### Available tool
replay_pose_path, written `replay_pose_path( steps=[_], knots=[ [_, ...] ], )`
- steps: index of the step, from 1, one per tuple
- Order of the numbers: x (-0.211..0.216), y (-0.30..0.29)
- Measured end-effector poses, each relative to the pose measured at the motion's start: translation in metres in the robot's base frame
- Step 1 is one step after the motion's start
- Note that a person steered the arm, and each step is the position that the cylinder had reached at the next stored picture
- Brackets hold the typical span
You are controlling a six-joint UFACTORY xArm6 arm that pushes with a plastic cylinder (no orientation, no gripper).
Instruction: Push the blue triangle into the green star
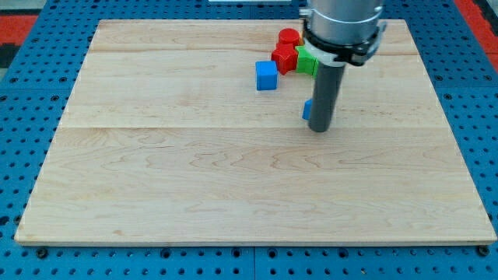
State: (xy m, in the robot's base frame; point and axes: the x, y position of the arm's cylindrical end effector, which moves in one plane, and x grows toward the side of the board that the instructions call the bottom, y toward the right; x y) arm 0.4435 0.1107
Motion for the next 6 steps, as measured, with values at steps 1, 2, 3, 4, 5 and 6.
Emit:
replay_pose_path(
  steps=[1,2,3,4,5,6],
  knots=[
    [-0.014,0.008],
    [-0.039,0.006],
    [-0.058,0.006],
    [-0.071,0.006],
    [-0.08,-0.002],
    [-0.094,-0.018]
  ],
)
